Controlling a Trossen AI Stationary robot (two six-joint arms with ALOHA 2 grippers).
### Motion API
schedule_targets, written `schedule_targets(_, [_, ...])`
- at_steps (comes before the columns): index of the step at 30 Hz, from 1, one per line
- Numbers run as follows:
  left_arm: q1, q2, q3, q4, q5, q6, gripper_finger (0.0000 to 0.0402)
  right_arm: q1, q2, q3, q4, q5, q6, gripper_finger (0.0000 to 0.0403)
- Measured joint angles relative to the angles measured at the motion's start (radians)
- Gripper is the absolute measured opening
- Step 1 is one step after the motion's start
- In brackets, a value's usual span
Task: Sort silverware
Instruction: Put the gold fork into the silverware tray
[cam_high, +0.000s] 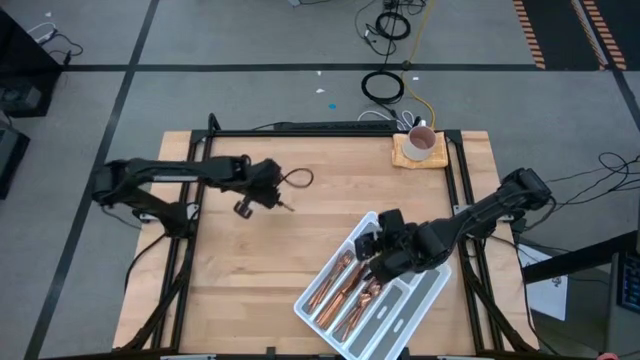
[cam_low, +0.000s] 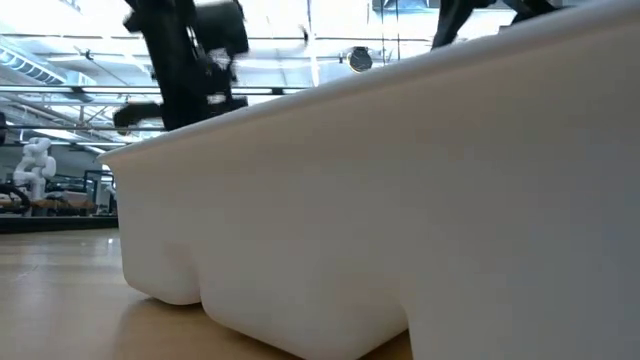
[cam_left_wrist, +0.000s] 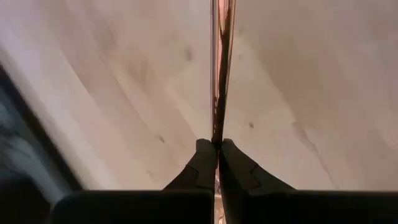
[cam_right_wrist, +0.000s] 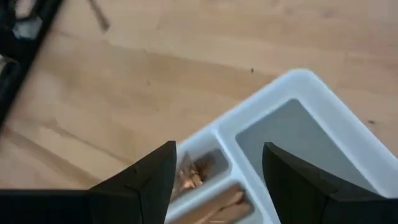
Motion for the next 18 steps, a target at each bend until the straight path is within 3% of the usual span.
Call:
schedule_targets(9, [-0.357, -0.199, 0.033, -0.023, -0.001, 0.472, 0.0003, -0.120, -0.101, 0.000, 0.060, 0.000, -0.129, 0.0224])
schedule_targets(13, [-0.472, -0.208, 0.033, 0.083, -0.076, 0.491, 0.0003, -0.189, -0.102, 0.000, 0.249, -0.027, -0.241, 0.0224])
schedule_targets(18, [-0.561, -0.190, 0.033, 0.191, -0.085, 0.492, 0.0003, -0.278, -0.049, 0.000, 0.607, -0.189, -0.479, 0.0224])
